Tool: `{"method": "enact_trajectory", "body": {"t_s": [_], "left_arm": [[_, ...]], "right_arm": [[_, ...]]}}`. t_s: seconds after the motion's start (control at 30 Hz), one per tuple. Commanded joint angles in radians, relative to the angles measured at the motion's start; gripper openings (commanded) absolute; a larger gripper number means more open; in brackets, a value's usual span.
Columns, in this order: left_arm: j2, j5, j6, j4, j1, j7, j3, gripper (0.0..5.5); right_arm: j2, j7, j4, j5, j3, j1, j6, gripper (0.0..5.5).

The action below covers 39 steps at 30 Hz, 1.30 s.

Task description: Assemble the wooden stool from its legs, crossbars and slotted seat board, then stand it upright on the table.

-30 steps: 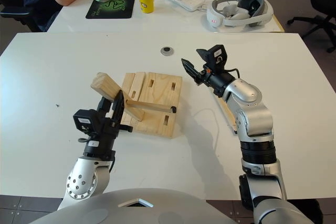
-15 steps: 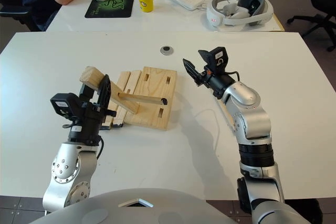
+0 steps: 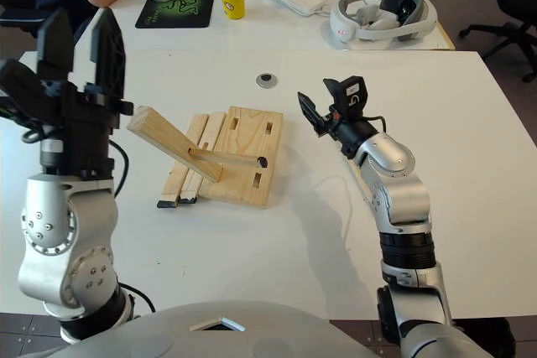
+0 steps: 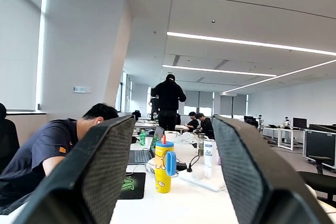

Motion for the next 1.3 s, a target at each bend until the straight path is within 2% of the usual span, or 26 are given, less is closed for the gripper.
{"method": "enact_trajectory", "body": {"t_s": [0.03, 0.17, 0.37, 0.7, 0.87, 0.97, 1.3], "left_arm": [[0.048, -0.123, 0.022, 0.131, -0.015, -0.018, 0.264, 2.72], [0.085, -0.175, -0.017, 0.293, 0.100, -0.101, 0.394, 2.72], [0.135, -0.164, -0.002, 0.494, 0.277, -0.258, 0.314, 2.72], [0.230, -0.241, 0.079, 0.492, 0.407, -0.453, 0.227, 2.72], [0.254, -0.240, 0.089, 0.485, 0.445, -0.483, 0.195, 2.72], [0.264, -0.236, 0.095, 0.469, 0.474, -0.495, 0.167, 2.72], [0.316, -0.169, 0.125, 0.500, 0.521, -0.489, 0.083, 2.72]], "right_arm": [[-0.031, -0.110, 0.065, -0.117, -0.037, 0.015, -0.031, 3.08], [-0.063, -0.097, 0.033, -0.129, -0.065, 0.072, -0.016, 3.08], [-0.063, -0.138, 0.018, -0.156, -0.079, 0.110, 0.006, 3.08], [-0.109, -0.157, 0.094, -0.191, -0.145, 0.107, 0.071, 3.08], [-0.144, -0.163, 0.139, -0.191, -0.190, 0.117, 0.146, 3.08], [-0.172, -0.103, 0.155, -0.143, -0.228, 0.116, 0.171, 3.08], [-0.161, -0.073, 0.159, -0.124, -0.206, 0.069, 0.160, 3.08]]}}
